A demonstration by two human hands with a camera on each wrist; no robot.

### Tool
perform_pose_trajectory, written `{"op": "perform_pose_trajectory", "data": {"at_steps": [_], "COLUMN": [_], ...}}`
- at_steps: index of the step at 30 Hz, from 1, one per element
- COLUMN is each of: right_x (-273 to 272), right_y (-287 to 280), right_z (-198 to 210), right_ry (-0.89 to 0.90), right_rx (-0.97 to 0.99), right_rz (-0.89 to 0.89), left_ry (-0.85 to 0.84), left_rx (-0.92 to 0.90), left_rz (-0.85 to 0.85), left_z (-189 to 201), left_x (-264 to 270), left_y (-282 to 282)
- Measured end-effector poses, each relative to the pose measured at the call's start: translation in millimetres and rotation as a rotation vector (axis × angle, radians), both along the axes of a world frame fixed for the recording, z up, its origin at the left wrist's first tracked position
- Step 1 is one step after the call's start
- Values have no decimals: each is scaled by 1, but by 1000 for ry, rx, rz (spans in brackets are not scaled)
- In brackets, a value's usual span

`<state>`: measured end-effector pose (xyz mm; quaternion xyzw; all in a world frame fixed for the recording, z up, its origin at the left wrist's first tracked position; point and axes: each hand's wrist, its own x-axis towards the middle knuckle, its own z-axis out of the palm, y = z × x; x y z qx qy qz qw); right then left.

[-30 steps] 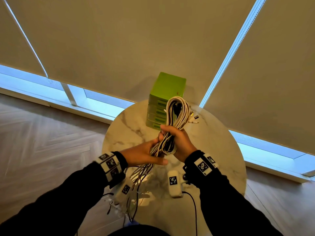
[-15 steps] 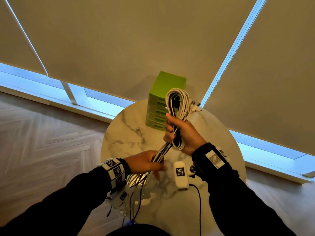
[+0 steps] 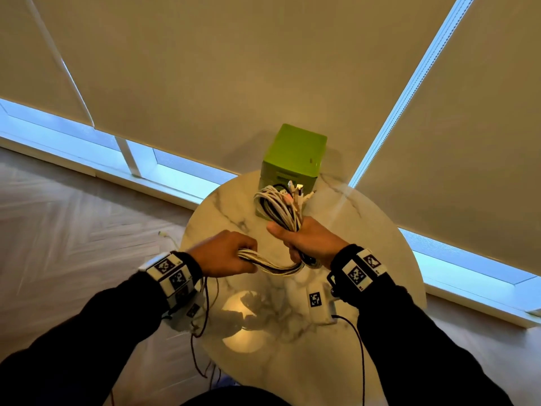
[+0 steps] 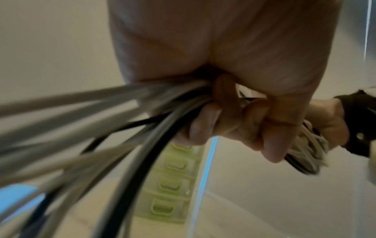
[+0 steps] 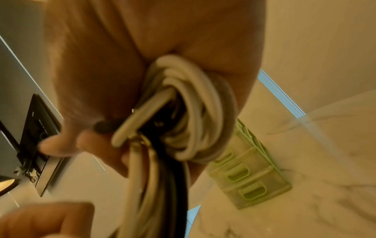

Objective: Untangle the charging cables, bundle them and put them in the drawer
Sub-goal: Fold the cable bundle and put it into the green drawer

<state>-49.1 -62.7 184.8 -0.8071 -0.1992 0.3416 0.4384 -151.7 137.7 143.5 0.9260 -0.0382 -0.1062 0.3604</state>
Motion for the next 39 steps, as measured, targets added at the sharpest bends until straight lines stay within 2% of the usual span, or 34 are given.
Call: {"op": "perform_pose_trajectory", "data": {"at_steps": [3,6,8,10,13,15,19,22,24,27,31,35,39], "right_x": [-9,-18,-21,-24,-25,-21,-10,-1,0,-5,-15,-18,-27], "right_y": [4,7,5,3,-1,-5,-21,-31,-33,-37,-32,-24,-27], "right_z": [-4,-5,-5,-7,-12,-8,10,12,8,1,-14,-22,-16], "right_ry": [19,113,156,113,43,21,41,78,95,117,66,36,54], "right_rx": [-32,8,-29,-113,-140,-119,-24,58,88,48,-54,18,92], "right_rz": [117,258,296,318,211,139,-44,-165,-207,-171,-40,-12,-8], "left_ry": [-73,-173,-167,-173,-232,-276,-168,-153,-126,-151,-280,-201,-174], "left_rx": [45,18,-18,-64,-159,-188,-263,-185,-171,-225,-430,-851,-1039], "left_rz": [-3,-118,-117,-119,-97,-23,201,203,205,326,460,572,700], "left_z": [18,32,33,30,22,18,2,-19,-26,-19,-6,7,13], "left_x": [6,11,10,7,5,6,4,3,5,12,22,29,35], "left_y": [-2,-11,-13,-14,-20,-22,-13,-11,-16,-26,-38,-52,-66]}}
